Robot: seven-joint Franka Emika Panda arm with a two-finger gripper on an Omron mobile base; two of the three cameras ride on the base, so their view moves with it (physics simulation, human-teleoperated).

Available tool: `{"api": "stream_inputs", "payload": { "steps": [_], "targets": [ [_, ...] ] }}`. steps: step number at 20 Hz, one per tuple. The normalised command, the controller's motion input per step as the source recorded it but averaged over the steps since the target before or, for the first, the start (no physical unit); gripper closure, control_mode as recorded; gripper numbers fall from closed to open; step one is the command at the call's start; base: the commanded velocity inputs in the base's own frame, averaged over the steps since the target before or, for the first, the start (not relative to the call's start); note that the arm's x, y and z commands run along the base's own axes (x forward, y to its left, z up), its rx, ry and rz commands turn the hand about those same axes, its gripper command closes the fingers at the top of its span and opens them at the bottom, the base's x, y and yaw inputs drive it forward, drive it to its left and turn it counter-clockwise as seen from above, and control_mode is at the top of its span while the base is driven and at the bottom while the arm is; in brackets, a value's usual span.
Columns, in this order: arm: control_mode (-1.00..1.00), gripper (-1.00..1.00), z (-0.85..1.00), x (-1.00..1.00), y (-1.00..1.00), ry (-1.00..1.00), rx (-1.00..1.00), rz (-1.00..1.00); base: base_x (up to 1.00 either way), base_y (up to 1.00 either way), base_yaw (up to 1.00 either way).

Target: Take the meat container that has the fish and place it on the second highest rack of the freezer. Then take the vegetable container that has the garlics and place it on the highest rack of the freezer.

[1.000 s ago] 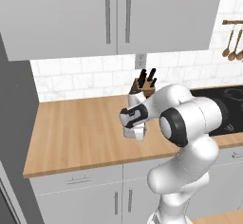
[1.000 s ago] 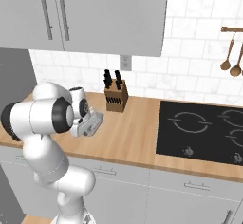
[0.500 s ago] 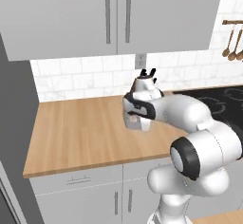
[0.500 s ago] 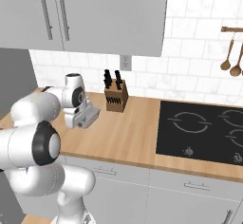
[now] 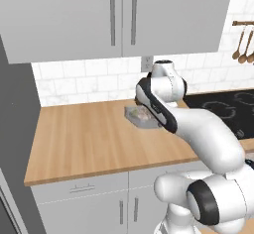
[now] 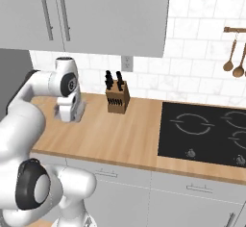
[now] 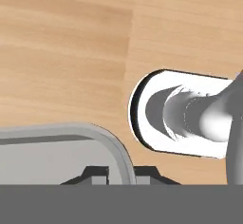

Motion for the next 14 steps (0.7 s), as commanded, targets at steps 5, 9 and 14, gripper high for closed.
{"api": "stream_inputs", "payload": {
  "steps": [5, 9, 14],
  "targets": [
    [-1.0, 1.0, 0.83, -0.68, 0.0, 0.02, 0.0, 0.5, 0.0, 0.0, 0.0],
    [-1.0, 1.0, 0.68, -0.91, 0.0, -0.08, 0.0, 0.47, 0.0, 0.0, 0.0],
    [-1.0, 1.0, 0.56, -0.99, 0.0, -0.27, 0.04, 0.39, 0.0, 0.0, 0.0]
  ]
}}
